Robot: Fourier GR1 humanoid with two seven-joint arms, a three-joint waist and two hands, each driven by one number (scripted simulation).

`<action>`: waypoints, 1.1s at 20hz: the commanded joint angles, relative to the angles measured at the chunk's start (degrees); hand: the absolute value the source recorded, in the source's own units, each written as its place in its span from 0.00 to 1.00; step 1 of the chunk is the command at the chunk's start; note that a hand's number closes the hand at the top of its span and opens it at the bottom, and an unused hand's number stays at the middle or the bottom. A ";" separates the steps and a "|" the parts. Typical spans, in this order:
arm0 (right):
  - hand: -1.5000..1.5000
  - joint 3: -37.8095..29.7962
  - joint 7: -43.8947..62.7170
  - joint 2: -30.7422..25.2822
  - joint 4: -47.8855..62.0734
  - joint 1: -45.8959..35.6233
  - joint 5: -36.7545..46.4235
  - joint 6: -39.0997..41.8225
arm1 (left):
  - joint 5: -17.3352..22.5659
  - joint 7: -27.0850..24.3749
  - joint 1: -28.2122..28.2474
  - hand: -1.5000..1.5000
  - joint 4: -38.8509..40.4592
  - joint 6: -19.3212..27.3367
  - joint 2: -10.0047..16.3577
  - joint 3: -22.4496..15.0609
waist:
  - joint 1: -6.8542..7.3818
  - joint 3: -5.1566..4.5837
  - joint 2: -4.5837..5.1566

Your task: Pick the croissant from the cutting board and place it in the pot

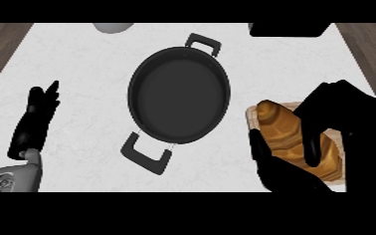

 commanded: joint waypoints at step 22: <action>0.00 -1.27 6.44 14.98 51.06 -22.15 -20.50 -16.41 | -1.36 -1.19 0.93 0.50 -1.15 0.07 -1.48 -0.85 | 1.14 0.18 0.43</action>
